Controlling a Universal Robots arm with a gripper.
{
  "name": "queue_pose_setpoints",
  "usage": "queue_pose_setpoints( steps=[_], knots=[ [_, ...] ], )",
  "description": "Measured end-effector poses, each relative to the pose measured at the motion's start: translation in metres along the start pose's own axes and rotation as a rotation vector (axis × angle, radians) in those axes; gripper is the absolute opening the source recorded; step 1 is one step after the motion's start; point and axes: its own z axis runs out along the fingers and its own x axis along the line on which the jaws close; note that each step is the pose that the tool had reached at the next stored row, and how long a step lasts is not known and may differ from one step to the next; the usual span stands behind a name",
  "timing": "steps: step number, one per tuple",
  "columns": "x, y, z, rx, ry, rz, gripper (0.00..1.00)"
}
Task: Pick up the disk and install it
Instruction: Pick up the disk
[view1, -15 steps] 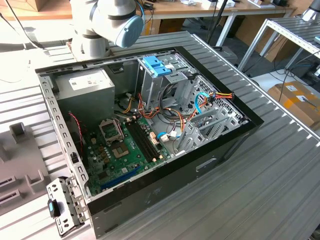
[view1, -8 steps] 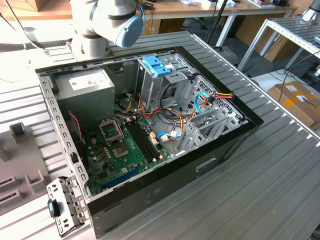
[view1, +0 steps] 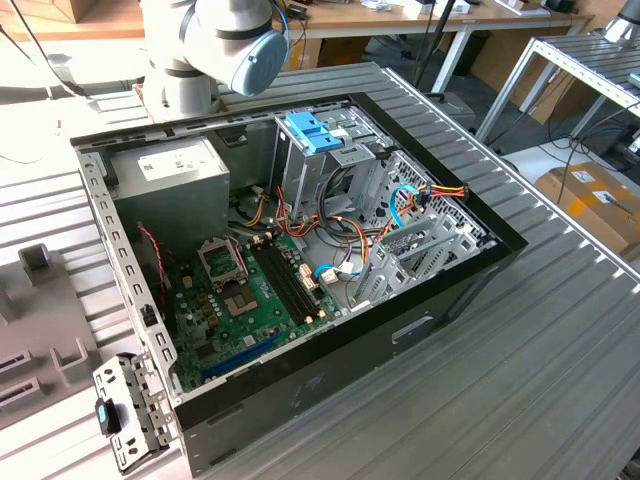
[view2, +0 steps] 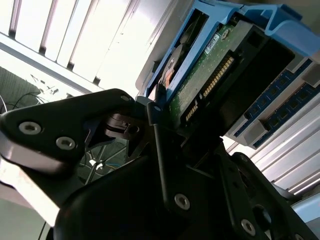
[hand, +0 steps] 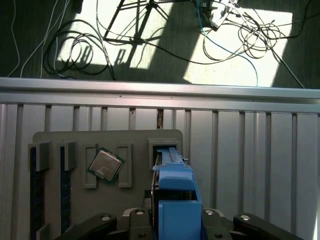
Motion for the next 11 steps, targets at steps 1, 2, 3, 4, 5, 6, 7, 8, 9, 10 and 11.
queue_pose_setpoints(
  steps=[1, 2, 3, 4, 5, 6, 7, 8, 9, 10, 11],
  knots=[
    [0.0, 0.0, -0.0005, 0.0002, 0.0, 0.0, 0.36],
    [0.0, 0.0, -0.0011, 0.0002, -0.0001, 0.0, 0.36],
    [0.0, 0.0001, -0.0014, 0.0, 0.0, 0.0, 0.36],
    [0.0, 0.0001, -0.0022, 0.0, 0.0, 0.0, 0.36],
    [0.0, 0.0001, -0.0028, -0.0001, 0.0001, 0.0, 0.36],
    [0.0, 0.0001, -0.0033, -0.0001, 0.0, 0.0, 0.36],
    [-0.0001, 0.0002, -0.0041, 0.0, 0.0, 0.0, 0.36],
    [0.0, 0.0002, -0.0047, 0.0, 0.0, 0.0, 0.36],
    [-0.0001, 0.0002, -0.0052, 0.0001, 0.0, 0.0, 0.36],
    [-0.0001, 0.0002, -0.0059, 0.0002, -0.0001, 0.0, 0.36],
    [-0.0001, 0.0002, -0.0063, 0.0002, -0.0001, 0.0, 0.36]
  ],
)
